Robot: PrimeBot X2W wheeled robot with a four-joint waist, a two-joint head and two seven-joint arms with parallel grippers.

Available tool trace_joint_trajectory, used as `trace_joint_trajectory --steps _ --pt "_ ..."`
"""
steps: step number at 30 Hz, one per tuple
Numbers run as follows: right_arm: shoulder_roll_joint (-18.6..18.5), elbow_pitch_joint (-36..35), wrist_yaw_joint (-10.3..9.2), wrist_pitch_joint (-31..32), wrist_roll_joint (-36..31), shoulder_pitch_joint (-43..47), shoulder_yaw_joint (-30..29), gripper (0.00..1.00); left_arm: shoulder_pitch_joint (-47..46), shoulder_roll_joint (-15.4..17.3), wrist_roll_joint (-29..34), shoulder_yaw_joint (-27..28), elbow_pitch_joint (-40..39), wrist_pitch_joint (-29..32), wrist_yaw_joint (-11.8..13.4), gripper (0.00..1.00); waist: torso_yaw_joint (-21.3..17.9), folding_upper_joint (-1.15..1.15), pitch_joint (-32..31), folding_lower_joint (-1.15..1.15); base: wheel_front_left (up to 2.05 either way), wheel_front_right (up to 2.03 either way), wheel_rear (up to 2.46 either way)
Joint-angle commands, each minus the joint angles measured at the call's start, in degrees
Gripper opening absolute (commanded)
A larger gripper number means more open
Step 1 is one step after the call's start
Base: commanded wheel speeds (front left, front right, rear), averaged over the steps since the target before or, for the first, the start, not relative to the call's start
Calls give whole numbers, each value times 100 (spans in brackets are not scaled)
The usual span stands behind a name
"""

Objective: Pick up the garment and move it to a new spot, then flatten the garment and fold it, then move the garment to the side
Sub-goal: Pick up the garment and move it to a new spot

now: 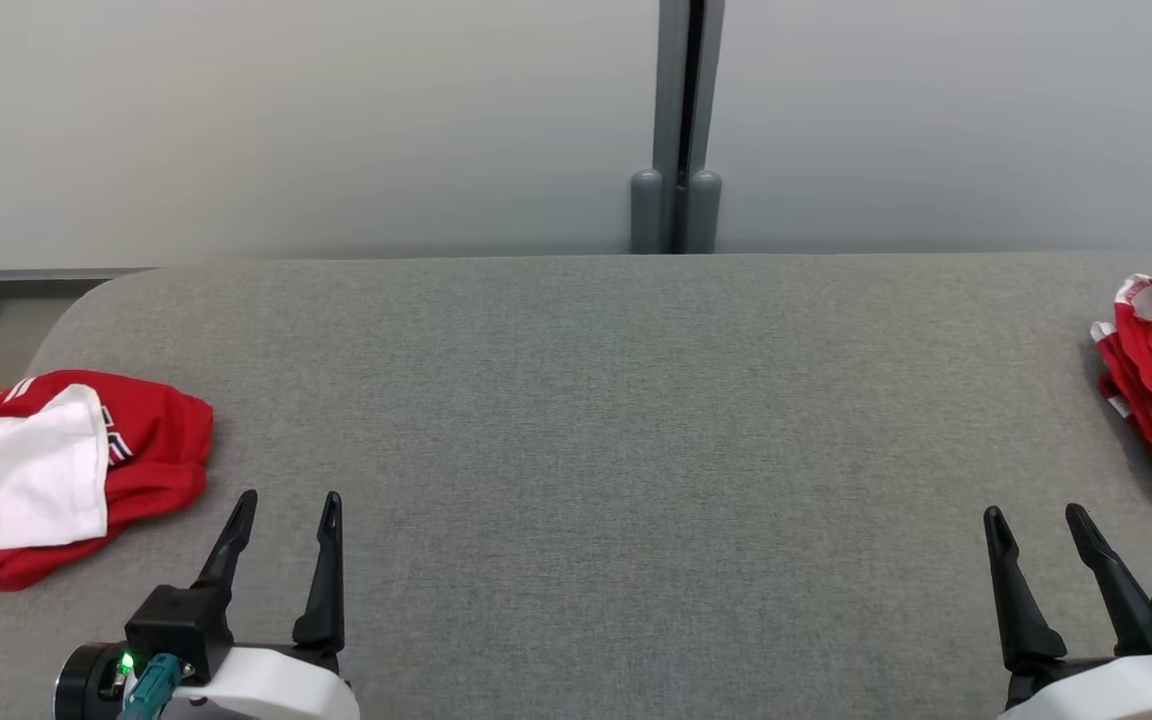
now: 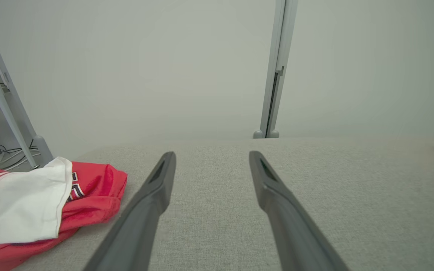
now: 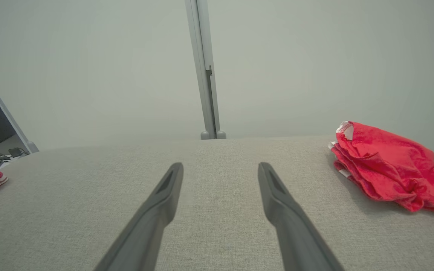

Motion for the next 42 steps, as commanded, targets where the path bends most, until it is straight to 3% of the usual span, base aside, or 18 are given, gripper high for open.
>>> trace_joint_trajectory --steps 1,13,19,31,37,42 --pt "3 -48 0 -23 -22 59 -31 100 -108 19 -16 5 -2 -7 -3 100 205 0 3 0 0 0 0" --pt "67 -301 0 65 -112 30 79 100 -276 15 -65 55 54 -106 -8 100 1660 0 -73 0 0 0 0" --pt "20 -319 0 111 -91 -17 132 100 -253 55 -48 108 40 -163 29 100 2110 0 -119 0 0 0 0" --pt "32 -282 0 143 -25 -16 152 100 -338 54 38 169 -72 -346 -158 100 2238 0 -123 0 0 0 0" --pt "-10 -354 0 183 -25 -20 110 100 -469 -134 116 312 -125 -401 -223 100 2242 0 -16 0 0 0 0" --pt "-113 -541 0 312 -70 -221 125 100 -792 -498 288 676 -215 -406 -357 100 2143 0 391 0 0 0 0"
